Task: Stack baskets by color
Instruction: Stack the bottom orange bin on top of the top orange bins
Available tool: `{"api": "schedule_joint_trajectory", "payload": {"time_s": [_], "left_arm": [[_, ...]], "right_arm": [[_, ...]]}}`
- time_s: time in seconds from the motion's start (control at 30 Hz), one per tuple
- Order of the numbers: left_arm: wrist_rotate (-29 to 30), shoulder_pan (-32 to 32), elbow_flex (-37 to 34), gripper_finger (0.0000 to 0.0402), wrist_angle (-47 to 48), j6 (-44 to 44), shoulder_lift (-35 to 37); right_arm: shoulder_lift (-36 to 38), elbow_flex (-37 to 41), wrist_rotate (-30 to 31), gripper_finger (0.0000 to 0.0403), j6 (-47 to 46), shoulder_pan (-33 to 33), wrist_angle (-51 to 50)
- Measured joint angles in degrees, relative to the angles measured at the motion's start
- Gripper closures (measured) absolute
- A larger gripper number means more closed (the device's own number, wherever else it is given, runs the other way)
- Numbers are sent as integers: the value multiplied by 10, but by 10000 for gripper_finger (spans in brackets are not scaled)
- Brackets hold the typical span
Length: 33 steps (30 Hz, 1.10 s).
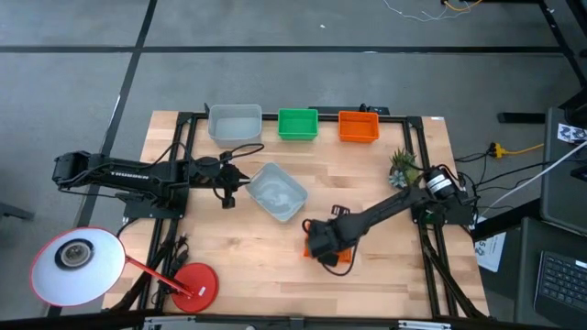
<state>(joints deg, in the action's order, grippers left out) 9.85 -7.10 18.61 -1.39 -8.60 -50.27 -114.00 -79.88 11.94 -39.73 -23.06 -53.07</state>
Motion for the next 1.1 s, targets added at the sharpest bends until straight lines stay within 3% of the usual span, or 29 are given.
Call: {"api": "schedule_joint_trajectory", "payload": {"time_s": [0.43, 0.73, 1.1], "left_arm": [[0, 0, 0, 352, 0, 0, 0], [0, 0, 0, 352, 0, 0, 0], [0, 0, 0, 352, 0, 0, 0]], "right_arm": [[3, 65, 15, 302, 12, 82, -13], [57, 44, 72, 302, 29, 143, -94], [194, 5, -18, 302, 96, 156, -89]]}}
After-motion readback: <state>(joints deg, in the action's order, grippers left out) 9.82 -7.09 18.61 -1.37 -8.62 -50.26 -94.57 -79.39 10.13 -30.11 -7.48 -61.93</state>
